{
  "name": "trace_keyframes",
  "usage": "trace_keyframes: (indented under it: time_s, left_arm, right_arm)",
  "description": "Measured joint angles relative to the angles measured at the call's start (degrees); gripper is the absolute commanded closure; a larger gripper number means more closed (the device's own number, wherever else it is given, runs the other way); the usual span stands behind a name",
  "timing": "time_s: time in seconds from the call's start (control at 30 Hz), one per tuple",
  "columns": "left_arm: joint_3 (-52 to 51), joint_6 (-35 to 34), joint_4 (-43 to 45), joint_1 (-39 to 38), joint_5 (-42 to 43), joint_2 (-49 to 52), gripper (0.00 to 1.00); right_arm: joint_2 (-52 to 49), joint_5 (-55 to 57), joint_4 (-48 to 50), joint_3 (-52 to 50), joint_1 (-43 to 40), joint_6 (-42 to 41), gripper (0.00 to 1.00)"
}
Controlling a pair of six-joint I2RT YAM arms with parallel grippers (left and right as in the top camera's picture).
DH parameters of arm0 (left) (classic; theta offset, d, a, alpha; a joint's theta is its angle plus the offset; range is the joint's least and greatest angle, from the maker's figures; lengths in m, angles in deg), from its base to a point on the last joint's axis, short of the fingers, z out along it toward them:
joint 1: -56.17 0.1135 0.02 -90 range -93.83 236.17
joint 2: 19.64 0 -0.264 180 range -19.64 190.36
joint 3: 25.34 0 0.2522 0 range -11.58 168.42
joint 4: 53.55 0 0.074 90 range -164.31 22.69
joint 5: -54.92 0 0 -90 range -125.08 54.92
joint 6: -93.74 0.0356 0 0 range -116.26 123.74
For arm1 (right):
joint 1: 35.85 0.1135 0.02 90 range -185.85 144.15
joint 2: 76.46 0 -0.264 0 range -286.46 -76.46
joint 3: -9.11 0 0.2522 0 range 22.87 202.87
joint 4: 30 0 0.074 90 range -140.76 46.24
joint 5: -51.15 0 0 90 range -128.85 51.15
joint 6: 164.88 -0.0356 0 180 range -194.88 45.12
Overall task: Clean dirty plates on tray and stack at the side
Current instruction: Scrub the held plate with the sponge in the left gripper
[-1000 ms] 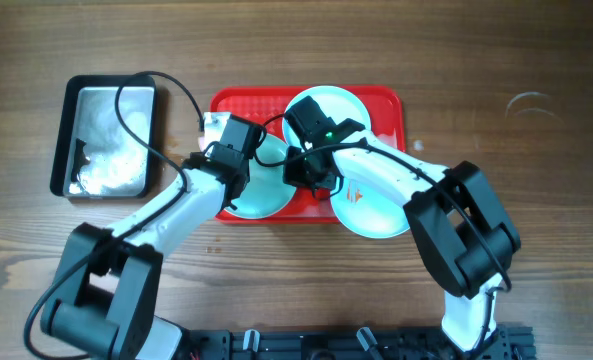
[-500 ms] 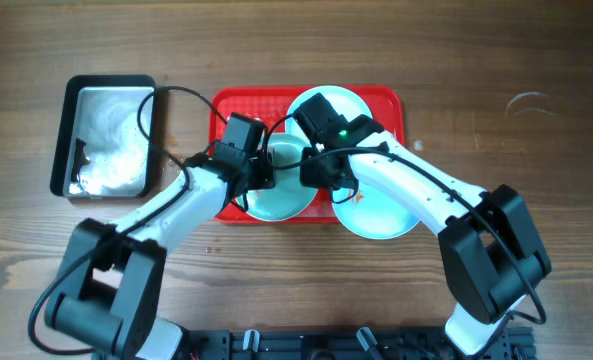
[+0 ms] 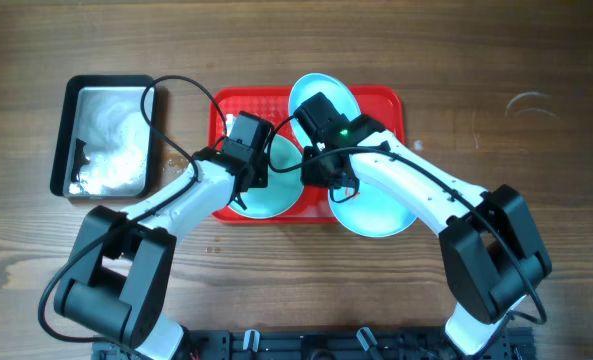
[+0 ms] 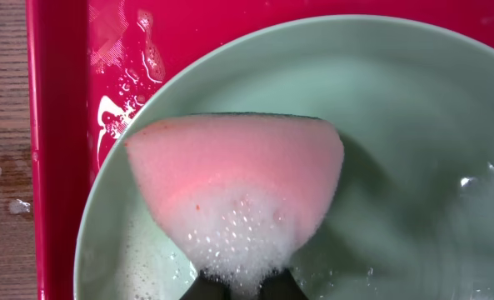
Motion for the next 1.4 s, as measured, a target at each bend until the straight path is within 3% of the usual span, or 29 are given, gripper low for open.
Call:
trace_keyframes:
  time_s: [0.1,0.2,0.33,0.43,0.7,0.83,0.9,1.4]
  left_arm:
    - [-0.13,0.13,-1.22,-0.04,-0.79,-0.72,0.96]
    - [-1.38,0.17,-3.23,0.00,-0.74,-3.19,0.96]
    - [-1.42,0.15,-3.26,0.00,-0.72,-4.37,0.96]
    - [-1.42,0.15,-3.26,0.00,-0.72,-4.39,0.96]
    - [-1.42,-1.07,-3.23,0.04,-0.57,-4.39,0.96]
    - [-1.42,-1.49,-3.26,0.04,-0.57,-4.39,0.96]
    - [-1.42,-1.62,-3.26,0.04,-0.57,-4.39,0.96]
    - [-1.42,-1.81,-5.51,0.04,1.38,-4.39,0.96]
  right_arm:
    - [0.00,-0.02,-0.24,0.00,0.00,0.00,0.96]
    - [0.00,-0.98,-0.09,0.00,0.00,0.50,0.55]
    - [0.00,-5.16,0.07,0.00,0.00,1.81,0.51]
    - [0.00,-6.73,0.07,0.00,0.00,1.95,0.52]
    - [-4.87,-9.25,3.61,0.02,0.98,-4.76,0.70]
    - [-6.80,-9.25,4.61,0.02,0.98,-9.27,0.91]
    - [-7.23,-9.25,5.11,0.02,0.98,-9.97,0.96]
    - [-7.91,-9.51,6.75,0.07,0.96,-12.04,0.96]
